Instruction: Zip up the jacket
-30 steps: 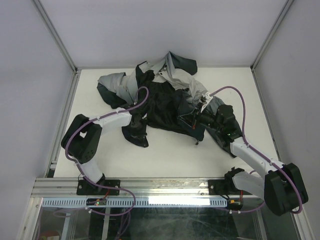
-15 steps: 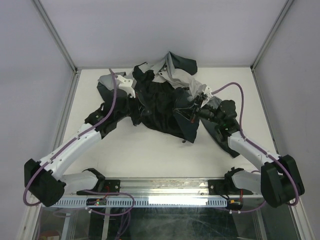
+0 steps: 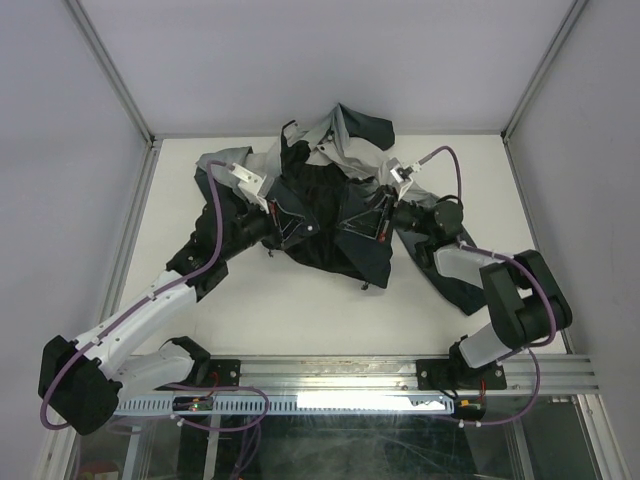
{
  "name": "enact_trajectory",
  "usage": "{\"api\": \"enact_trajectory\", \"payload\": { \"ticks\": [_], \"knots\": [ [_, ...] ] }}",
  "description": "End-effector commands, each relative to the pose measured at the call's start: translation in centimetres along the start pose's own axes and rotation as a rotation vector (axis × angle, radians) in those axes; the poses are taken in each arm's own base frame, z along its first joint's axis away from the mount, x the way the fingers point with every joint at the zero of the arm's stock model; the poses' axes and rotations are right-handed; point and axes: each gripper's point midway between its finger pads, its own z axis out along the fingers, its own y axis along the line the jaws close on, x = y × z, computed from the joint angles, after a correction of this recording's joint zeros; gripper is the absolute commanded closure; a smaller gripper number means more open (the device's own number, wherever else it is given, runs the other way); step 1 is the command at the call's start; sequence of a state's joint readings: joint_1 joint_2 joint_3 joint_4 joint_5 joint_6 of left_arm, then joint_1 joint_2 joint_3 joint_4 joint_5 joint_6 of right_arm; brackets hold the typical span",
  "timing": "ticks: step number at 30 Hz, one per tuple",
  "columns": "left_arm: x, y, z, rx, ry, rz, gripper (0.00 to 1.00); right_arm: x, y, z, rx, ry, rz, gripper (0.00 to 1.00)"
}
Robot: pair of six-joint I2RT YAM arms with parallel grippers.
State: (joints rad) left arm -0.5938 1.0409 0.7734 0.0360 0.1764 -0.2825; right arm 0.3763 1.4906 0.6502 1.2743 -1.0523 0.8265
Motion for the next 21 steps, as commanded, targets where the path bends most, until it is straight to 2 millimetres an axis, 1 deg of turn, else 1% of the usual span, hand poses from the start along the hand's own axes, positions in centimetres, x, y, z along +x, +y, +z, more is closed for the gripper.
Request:
{"api": "enact_trajectory", "payload": {
  "ticks": [1,7,13,18,21],
  "knots": [
    [-5.1,-4.2,-1.5,0.212,-0.213,0.138,1.0,-2.5,3.9,0.2,-0.164,-0.053,-0.029,1.0],
    [-5.5,-4.7,-1.9,0.242,-0.245,0.182,1.0,-2.8,4.0,0.4,-0.179,-0.037,-0.032,1.0],
    [-6.0,-5.4,-2.0,0.276,-0.278,0.171,1.0,-3.2,4.1,0.7,-0.183,-0.048,-0.03,1.0],
    [-6.4,-6.0,-2.1,0.308,-0.299,0.163,1.0,-3.0,4.0,1.0,-0.186,-0.047,-0.015,1.0],
    [-6.3,-6.2,-1.9,0.327,-0.295,0.153,1.0,-3.0,4.0,1.3,-0.186,-0.051,-0.016,1.0]
  ]
}}
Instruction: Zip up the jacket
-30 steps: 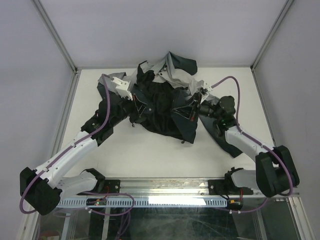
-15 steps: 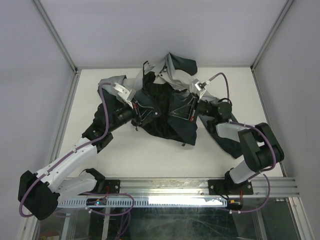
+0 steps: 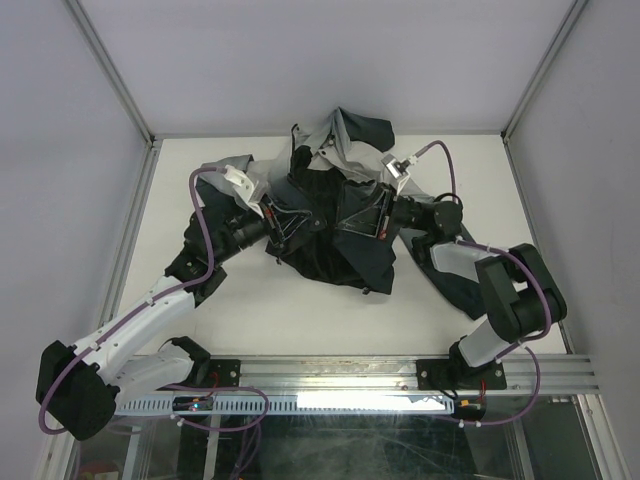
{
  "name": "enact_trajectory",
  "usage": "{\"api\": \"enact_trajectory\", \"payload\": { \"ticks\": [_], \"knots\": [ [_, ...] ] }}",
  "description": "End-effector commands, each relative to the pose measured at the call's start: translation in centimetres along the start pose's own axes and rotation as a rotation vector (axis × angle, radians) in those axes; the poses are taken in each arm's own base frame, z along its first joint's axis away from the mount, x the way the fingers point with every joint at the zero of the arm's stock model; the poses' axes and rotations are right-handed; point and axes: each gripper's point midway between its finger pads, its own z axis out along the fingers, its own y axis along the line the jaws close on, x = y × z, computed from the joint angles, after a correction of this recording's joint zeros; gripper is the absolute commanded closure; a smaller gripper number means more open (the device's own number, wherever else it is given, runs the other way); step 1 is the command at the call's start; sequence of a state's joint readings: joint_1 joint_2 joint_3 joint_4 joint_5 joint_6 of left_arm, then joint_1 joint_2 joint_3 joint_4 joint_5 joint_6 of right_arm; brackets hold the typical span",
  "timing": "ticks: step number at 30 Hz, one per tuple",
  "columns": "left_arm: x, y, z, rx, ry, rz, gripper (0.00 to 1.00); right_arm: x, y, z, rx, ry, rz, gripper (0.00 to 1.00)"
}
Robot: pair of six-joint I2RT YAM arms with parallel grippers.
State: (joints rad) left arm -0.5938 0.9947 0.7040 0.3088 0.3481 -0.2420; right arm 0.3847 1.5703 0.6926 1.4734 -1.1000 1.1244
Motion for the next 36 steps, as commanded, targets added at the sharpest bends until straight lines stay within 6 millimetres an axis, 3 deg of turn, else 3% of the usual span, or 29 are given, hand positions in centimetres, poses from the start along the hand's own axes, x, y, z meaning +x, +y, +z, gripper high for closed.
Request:
{"api": "enact_trajectory", "payload": {
  "ticks": [1,36],
  "knots": [
    [-3.4,-1.8,0.2,0.096,-0.122,0.046,1.0,-1.9,2.4,1.1,-0.093,-0.038,-0.172,1.0],
    [-2.7,-0.4,0.0,0.015,-0.109,0.044,1.0,-1.7,2.4,1.6,-0.068,-0.047,-0.191,1.0]
  ]
}}
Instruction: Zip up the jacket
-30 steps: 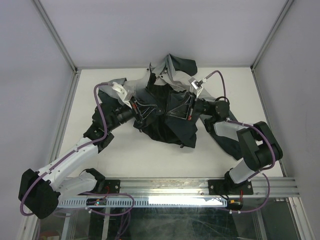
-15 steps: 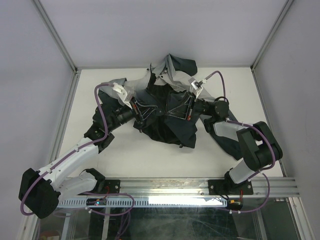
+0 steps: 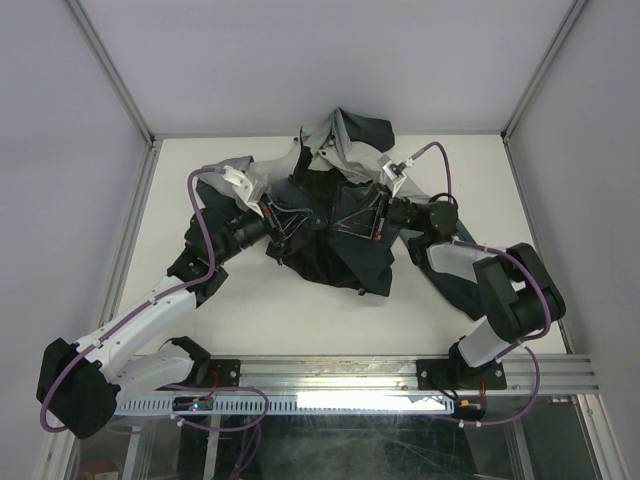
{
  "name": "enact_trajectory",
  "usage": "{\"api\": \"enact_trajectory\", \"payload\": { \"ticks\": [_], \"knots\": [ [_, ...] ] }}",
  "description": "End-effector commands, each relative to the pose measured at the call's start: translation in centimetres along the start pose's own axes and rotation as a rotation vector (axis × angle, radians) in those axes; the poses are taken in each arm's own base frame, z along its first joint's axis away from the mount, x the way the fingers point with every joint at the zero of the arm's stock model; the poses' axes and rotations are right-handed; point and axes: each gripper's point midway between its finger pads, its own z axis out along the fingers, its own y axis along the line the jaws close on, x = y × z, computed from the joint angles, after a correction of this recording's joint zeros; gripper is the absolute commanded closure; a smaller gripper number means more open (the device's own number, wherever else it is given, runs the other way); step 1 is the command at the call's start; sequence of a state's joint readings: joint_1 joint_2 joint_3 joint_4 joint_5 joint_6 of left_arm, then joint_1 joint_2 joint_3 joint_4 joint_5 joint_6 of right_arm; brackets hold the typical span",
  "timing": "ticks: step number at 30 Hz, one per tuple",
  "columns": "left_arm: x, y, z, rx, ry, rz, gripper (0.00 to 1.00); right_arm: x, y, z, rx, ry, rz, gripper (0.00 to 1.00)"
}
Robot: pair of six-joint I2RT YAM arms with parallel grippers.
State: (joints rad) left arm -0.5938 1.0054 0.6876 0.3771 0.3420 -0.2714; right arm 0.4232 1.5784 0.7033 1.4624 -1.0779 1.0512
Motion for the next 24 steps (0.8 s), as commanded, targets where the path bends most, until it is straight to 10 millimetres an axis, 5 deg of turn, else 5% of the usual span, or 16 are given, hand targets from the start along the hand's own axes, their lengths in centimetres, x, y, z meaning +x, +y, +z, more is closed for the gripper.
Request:
{"api": "enact_trajectory", "payload": {
  "ticks": [1,24],
  "knots": [
    [-2.2,-0.4,-0.2,0.012,-0.07,0.061,1.0,-2.2,2.2,0.6,-0.047,-0.053,-0.136,1.0],
    [-1.0,-1.2,0.0,0.076,0.006,0.08,1.0,-2.7,0.9,1.2,0.048,-0.027,-0.118,1.0]
  ]
}}
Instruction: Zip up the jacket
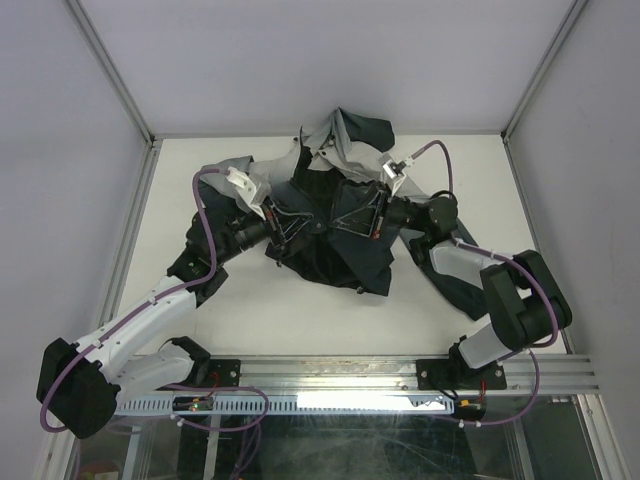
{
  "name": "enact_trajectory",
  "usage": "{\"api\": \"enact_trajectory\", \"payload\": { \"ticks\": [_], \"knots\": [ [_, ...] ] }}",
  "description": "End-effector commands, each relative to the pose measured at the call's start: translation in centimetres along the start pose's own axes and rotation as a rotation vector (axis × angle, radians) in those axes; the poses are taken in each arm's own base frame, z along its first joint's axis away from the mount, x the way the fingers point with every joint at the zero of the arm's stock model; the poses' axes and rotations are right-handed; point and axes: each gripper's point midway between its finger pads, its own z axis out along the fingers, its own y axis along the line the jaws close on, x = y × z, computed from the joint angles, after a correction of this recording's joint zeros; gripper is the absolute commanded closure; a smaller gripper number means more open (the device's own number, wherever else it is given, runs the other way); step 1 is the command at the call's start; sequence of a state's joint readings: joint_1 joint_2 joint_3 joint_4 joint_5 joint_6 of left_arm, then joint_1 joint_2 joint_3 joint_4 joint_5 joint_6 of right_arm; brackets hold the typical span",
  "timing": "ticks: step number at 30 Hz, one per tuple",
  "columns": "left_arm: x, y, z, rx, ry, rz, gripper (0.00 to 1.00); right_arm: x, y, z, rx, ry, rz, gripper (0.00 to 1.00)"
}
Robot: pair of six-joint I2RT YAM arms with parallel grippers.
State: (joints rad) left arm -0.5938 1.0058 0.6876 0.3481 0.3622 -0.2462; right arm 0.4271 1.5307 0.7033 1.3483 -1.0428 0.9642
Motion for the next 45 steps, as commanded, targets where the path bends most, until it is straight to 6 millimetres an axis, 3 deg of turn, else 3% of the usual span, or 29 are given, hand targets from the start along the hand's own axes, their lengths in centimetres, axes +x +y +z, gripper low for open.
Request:
{"api": "enact_trajectory", "payload": {
  "ticks": [1,12,15,18,24,30,34,37,40,45],
  "knots": [
    [-1.5,-1.1,0.1,0.068,-0.013,0.068,1.0,-2.1,1.0,1.2,0.014,-0.004,-0.098,1.0],
    [1.2,-2.0,-0.4,0.141,0.128,0.078,1.0,-3.9,0.6,2.3,0.031,-0.029,-0.112,1.0],
    [1.7,-0.9,-0.5,0.074,0.162,0.06,1.0,-4.0,0.4,2.5,0.035,-0.032,-0.113,1.0],
    [0.6,0.7,-0.7,-0.061,0.125,0.003,0.82,-3.2,0.2,2.8,0.04,-0.018,-0.109,1.0],
    [-0.9,1.7,-1.5,-0.224,0.045,-0.274,0.51,-2.1,-0.4,2.9,0.098,-0.06,-0.112,1.0],
    [-0.4,3.1,-3.2,-0.416,0.004,-0.574,0.36,-1.5,-1.2,3.2,0.166,-0.117,-0.097,1.0],
    [0.3,3.1,-4.5,-0.495,-0.032,-0.798,0.35,-1.1,-1.6,3.5,0.2,-0.149,-0.093,1.0],
    [1.9,3.3,-5.2,-0.55,-0.025,-0.935,0.34,-0.9,-1.5,3.9,0.203,-0.17,-0.099,1.0],
    [3.3,3.3,-5.3,-0.57,-0.017,-1.04,0.31,-0.2,-1.4,4.3,0.192,-0.17,-0.088,1.0],
    [3.8,2.9,-4.3,-0.521,-0.034,-1.141,0.3,0.2,-0.9,4.4,0.18,-0.178,-0.083,1.0]
  ]
}}
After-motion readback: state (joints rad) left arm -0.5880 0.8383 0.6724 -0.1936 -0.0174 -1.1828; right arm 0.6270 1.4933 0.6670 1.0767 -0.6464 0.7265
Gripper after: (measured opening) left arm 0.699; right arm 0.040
